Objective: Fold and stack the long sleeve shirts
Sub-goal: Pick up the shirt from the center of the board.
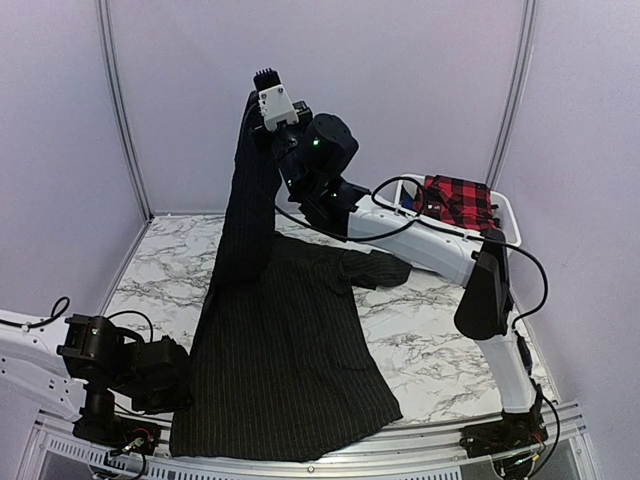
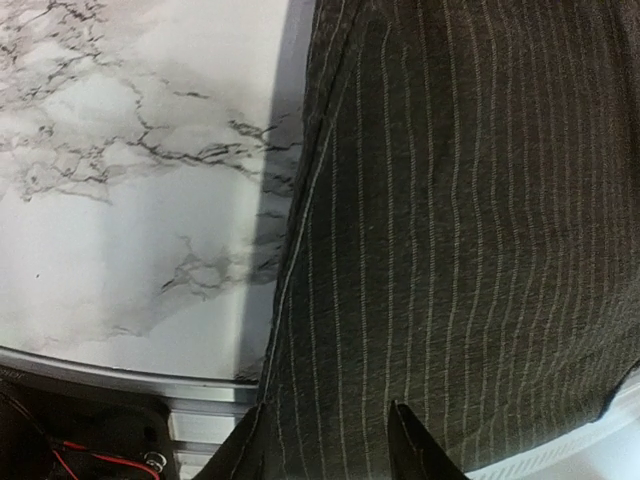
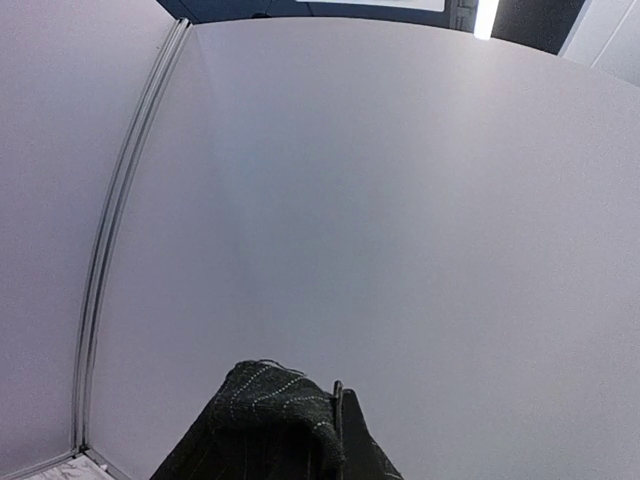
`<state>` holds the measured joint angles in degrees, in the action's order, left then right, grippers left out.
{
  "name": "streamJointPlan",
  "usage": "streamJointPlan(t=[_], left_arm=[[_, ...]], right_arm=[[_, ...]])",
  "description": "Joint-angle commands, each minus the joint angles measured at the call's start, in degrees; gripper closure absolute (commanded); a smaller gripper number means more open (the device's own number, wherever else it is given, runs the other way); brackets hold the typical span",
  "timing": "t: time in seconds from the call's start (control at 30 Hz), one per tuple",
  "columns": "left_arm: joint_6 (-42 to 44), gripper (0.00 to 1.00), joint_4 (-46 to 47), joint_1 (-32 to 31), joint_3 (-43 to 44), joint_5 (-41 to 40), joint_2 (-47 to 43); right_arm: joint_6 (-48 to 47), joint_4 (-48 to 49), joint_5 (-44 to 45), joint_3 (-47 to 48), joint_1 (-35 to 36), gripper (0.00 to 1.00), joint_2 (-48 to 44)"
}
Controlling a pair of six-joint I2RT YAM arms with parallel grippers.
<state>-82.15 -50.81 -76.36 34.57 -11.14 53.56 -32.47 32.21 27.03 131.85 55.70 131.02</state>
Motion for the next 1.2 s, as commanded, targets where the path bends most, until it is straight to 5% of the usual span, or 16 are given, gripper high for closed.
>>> streamJointPlan(t=[0.0, 0.37, 0.9, 1.17], left_arm=[[-7.72, 0.57, -6.83, -4.42, 1.39, -2.30, 2.54], [-16.58, 0.51, -6.47, -13.48, -1.78, -0.07, 2.63], [-23.79, 0.64, -0.89, -20.63, -6.27, 2.53, 5.31], [-23.23, 0.82, 2.22, -21.28, -5.17, 1.91, 5.41]], right_arm=[[3.08, 2.05, -2.71, -1.96, -0.27, 1.00, -4.19], [2.50, 0.74, -2.79, -4.66, -0.31, 1.00, -6.14], [3.19, -0.04, -3.43, -6.78, -0.17, 1.00, -8.06], [2.71, -0.35, -3.65, -6.78, -0.21, 1.00, -8.32]])
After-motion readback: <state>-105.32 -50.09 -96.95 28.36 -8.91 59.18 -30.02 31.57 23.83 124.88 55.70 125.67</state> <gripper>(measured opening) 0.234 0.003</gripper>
